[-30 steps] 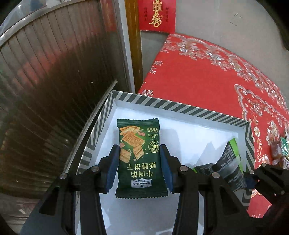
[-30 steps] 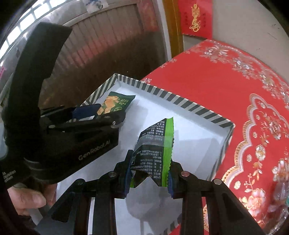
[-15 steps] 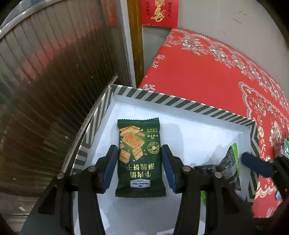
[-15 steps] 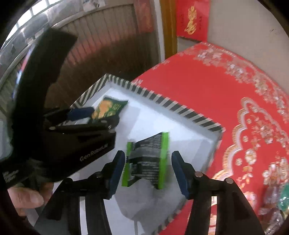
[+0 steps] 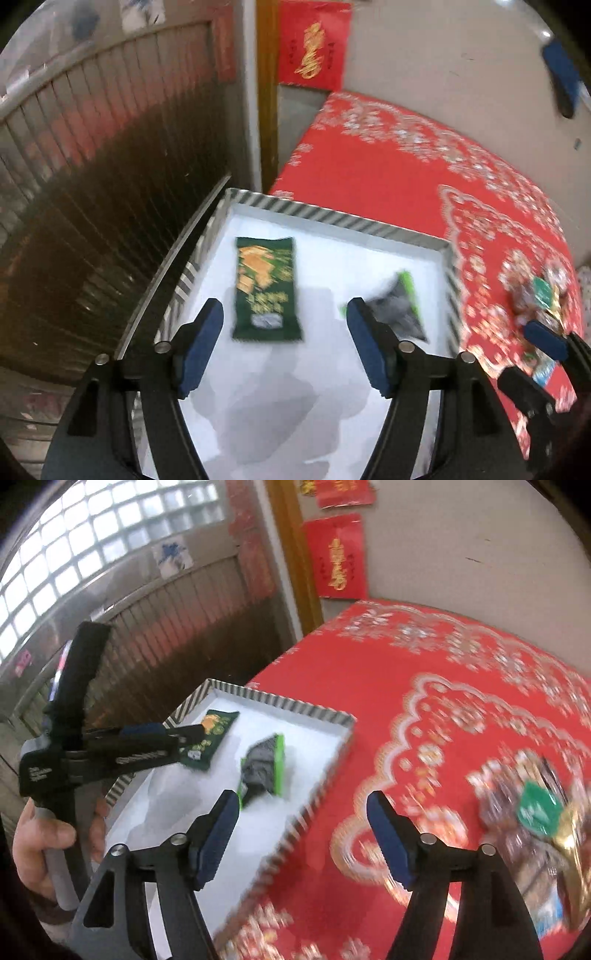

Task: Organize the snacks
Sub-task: 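Move both tools back toward the snack pile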

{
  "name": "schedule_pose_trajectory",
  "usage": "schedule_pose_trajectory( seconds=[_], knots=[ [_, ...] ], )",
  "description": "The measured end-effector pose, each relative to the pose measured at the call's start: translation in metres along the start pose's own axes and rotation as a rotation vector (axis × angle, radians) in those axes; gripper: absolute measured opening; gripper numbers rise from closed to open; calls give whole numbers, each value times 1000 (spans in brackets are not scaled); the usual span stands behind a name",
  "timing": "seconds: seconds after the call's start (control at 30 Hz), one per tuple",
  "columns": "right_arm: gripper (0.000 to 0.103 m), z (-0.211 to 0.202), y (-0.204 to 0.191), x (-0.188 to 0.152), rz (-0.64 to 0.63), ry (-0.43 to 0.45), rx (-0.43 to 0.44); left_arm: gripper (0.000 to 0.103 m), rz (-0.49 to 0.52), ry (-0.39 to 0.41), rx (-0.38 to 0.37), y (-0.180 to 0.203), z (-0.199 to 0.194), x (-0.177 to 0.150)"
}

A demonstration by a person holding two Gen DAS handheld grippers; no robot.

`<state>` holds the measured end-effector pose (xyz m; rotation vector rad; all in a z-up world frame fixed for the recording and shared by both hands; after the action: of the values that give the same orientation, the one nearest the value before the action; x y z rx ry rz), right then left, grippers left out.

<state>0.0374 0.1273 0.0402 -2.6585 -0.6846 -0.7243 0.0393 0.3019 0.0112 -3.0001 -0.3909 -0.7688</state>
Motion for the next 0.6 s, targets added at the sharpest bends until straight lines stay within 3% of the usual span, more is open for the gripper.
schedule_pose_trajectory(
  seconds=[0.3,0.6],
  knots=[
    [74,-60,75,-61,140,52,-84,74,106,26,-119,74,-39,-32],
    [74,-109,158,-124,284,72,-202,74,225,-10,-174,163,-43,-57]
  ],
)
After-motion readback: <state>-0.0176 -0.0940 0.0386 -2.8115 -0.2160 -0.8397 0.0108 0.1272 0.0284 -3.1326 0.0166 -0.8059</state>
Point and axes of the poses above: each gripper's, at about its wrist camera, not at the fingertips, and z roughly the way its jaws point, y to its right, x to its top, the point moved 7 cm from there along z, roughly the way its jaws point, and after that the axes turned 6 degrees about -y, right-handed, at the moved point
